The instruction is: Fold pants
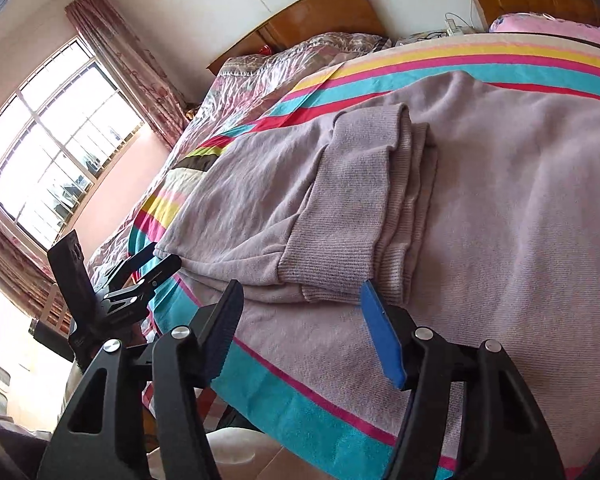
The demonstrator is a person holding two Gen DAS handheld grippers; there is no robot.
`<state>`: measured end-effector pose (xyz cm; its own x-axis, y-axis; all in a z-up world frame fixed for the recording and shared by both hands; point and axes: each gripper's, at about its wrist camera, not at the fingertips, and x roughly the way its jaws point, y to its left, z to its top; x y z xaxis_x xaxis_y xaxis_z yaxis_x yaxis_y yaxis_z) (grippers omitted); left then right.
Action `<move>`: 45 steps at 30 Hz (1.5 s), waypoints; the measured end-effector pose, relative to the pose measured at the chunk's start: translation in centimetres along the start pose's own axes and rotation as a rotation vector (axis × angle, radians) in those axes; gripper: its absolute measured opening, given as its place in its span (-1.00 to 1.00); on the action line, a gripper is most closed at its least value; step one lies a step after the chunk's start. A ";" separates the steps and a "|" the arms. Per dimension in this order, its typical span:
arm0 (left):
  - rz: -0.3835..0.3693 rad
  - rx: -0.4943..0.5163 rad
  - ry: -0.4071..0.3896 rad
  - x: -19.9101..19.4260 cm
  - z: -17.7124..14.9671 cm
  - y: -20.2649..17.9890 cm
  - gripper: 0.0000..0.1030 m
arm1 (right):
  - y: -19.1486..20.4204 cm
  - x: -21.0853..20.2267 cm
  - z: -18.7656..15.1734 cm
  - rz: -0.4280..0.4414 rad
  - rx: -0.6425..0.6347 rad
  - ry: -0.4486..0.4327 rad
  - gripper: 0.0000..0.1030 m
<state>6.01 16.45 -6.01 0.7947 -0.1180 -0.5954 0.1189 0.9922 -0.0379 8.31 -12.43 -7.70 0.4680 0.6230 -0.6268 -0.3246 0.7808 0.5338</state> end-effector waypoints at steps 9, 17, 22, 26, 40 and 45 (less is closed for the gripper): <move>0.021 0.028 -0.011 -0.3 -0.1 -0.2 0.90 | -0.7 -1.1 1.4 -0.033 0.049 -0.051 0.02; 0.030 0.039 -0.006 -0.3 -0.1 -0.3 0.91 | -0.5 0.6 1.5 -0.003 0.054 -0.008 0.04; 0.033 0.034 -0.004 -0.2 -0.2 -0.3 0.93 | -0.4 2.0 3.1 0.030 0.056 -0.012 -0.04; 0.034 0.039 -0.005 -0.3 -0.2 -0.3 0.94 | -1.4 2.1 3.3 0.030 0.126 -0.038 -0.83; 0.069 0.072 -0.020 -1.0 0.1 -0.6 0.97 | -2.4 0.9 2.7 -0.061 0.108 -0.001 -0.46; 0.090 0.032 -0.039 -1.8 0.1 0.7 0.97 | -3.2 -1.5 3.0 -0.080 0.111 -0.046 0.59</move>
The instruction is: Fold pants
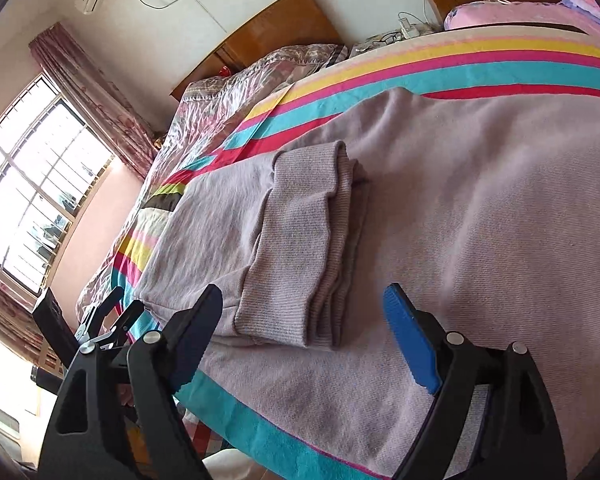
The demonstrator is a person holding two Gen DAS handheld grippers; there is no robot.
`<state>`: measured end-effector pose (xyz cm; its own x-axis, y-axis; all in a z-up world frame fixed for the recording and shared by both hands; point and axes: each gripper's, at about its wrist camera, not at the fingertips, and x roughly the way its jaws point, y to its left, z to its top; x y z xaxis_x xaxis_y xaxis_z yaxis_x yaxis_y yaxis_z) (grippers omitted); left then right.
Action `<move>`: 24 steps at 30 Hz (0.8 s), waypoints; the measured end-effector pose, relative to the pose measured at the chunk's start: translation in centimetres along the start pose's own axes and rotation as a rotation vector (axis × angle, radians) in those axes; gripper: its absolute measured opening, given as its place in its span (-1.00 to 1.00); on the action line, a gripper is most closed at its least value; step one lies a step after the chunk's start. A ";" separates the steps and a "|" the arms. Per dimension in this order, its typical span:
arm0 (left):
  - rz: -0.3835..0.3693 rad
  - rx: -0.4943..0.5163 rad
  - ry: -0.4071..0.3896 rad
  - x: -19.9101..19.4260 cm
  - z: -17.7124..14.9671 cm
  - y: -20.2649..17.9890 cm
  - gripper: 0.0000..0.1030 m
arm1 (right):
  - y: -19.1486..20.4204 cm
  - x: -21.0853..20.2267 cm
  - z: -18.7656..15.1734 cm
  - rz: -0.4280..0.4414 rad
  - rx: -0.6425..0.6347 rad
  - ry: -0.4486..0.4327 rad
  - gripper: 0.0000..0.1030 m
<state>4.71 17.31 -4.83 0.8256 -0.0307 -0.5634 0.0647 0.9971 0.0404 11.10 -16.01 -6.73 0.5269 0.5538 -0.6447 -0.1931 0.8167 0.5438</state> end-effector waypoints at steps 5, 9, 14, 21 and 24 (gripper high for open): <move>0.003 -0.033 0.003 -0.1 -0.2 0.7 0.97 | 0.5 2.1 -0.3 0.014 -0.034 0.119 0.38; 0.002 -0.027 0.003 -0.3 -0.5 0.7 0.97 | 2.3 3.0 -0.4 0.010 -0.095 0.206 0.17; -0.007 -0.024 0.004 -0.6 -0.6 0.8 0.97 | 0.6 2.9 -0.1 0.059 0.027 0.165 -0.59; -0.028 0.096 0.009 -1.6 -1.4 -2.0 0.97 | 1.3 1.5 0.2 0.093 0.032 0.070 -0.74; -0.029 0.099 0.017 -1.1 -1.3 -2.6 0.97 | 3.1 0.4 1.8 0.105 -0.007 0.027 -0.75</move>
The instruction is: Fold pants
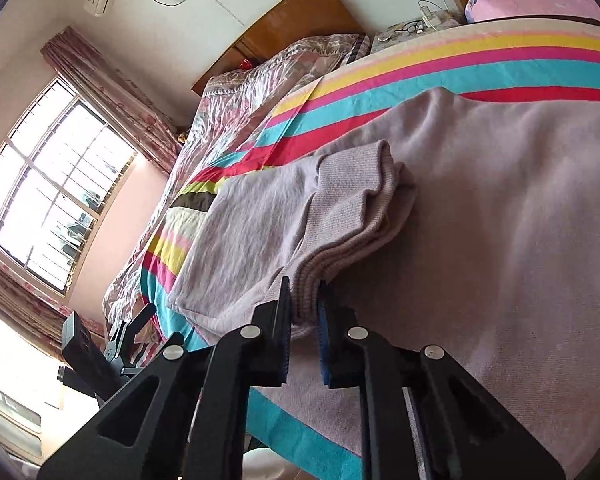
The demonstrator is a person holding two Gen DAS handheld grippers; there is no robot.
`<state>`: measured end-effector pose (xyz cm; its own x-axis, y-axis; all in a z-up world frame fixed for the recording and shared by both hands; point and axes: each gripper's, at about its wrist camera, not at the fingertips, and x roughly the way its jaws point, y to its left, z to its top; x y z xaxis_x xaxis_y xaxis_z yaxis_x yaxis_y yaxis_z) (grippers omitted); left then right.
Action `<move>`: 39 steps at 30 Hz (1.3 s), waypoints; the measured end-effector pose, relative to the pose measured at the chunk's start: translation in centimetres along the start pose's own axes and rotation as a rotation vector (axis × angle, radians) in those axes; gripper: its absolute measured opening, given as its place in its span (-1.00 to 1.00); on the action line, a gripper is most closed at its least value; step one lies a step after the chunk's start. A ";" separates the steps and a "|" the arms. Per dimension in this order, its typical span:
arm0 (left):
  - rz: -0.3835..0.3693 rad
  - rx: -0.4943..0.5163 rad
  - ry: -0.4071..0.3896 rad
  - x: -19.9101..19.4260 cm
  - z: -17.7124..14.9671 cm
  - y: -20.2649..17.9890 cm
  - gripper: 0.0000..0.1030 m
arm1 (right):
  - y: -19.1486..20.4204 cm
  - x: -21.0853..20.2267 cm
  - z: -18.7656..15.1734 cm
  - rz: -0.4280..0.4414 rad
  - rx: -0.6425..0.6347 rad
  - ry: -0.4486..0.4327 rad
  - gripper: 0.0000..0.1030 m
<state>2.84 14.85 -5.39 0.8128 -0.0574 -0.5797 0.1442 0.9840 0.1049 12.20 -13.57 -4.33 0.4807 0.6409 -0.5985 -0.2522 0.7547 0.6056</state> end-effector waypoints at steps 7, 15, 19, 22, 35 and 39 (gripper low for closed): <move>0.010 -0.012 0.035 1.9 0.4 0.5 0.97 | 3.7 -1.3 3.0 0.013 -0.092 -0.046 -0.75; -0.020 -0.038 0.056 2.2 0.3 1.7 0.97 | 6.7 -2.6 6.0 0.024 -0.153 -0.103 -0.75; -0.046 -0.043 0.081 3.8 1.0 2.0 0.97 | 7.8 -3.3 6.7 0.019 -0.175 -0.124 -0.75; -0.018 -0.140 0.074 4.5 1.6 4.5 0.97 | 8.4 -3.7 6.8 0.018 -0.191 -0.137 -0.75; 0.097 -0.180 0.115 5.0 -0.6 8.6 0.97 | -1.1 1.7 -3.1 -0.052 -0.048 0.033 -0.77; 0.137 -0.129 0.125 4.8 -0.3 7.9 0.97 | -0.7 1.2 -3.3 -0.064 -0.073 0.024 -0.77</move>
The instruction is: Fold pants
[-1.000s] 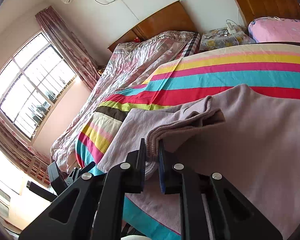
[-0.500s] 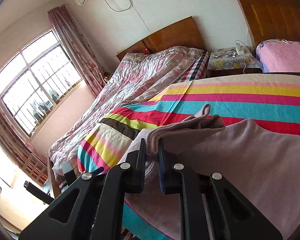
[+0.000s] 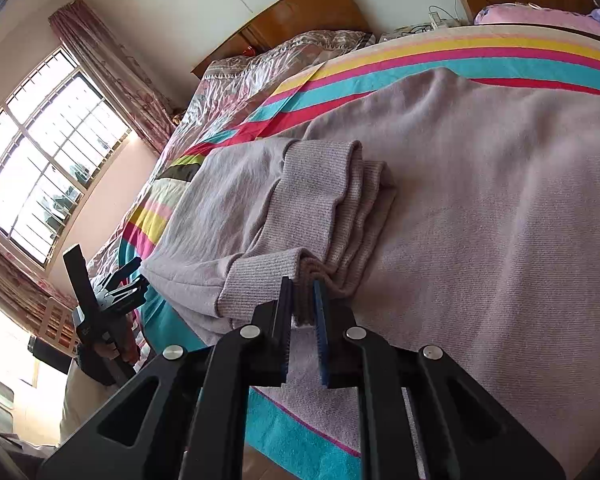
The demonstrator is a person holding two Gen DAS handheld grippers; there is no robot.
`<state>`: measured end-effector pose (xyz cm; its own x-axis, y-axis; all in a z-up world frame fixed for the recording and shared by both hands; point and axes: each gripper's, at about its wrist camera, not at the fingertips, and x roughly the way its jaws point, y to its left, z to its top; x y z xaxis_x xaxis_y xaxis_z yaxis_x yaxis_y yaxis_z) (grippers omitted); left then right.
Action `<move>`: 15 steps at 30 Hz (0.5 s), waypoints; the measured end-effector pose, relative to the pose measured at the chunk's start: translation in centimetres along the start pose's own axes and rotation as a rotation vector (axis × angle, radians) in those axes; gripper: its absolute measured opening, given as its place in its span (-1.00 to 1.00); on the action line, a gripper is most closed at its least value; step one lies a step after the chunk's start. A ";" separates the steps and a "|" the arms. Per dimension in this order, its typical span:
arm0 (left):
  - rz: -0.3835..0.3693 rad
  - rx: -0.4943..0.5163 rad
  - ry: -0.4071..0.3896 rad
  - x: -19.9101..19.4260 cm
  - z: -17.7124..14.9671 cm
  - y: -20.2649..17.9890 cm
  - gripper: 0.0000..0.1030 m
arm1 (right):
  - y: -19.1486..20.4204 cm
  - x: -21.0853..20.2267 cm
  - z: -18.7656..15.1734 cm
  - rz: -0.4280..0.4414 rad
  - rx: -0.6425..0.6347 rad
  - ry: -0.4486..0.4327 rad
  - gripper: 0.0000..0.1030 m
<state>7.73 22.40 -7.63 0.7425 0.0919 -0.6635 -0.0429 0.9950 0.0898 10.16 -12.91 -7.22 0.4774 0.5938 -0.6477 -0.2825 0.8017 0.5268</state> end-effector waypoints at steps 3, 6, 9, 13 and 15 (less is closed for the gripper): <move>0.039 0.091 -0.002 -1.4 -0.2 -0.9 0.97 | -0.4 0.2 -0.6 0.006 0.028 0.012 -0.77; 0.062 0.195 0.025 -3.0 -0.5 -1.2 0.97 | 0.0 -0.4 -1.3 0.040 0.037 0.041 -0.66; 0.075 0.258 0.035 -4.7 -0.7 -0.9 0.97 | -0.9 -1.4 -0.7 0.063 0.062 0.059 0.03; -0.061 0.156 -0.069 -7.4 1.6 -1.0 0.97 | -2.8 -2.1 2.8 0.052 0.091 -0.014 0.21; -0.145 0.111 -0.110 -7.6 3.4 -2.4 0.97 | -4.0 -0.6 4.8 0.041 0.121 -0.003 0.21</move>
<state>4.50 19.22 -0.30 0.8042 -0.0629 -0.5911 0.1395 0.9866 0.0848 15.03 -16.81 -6.33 0.4698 0.6258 -0.6226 -0.1999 0.7624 0.6154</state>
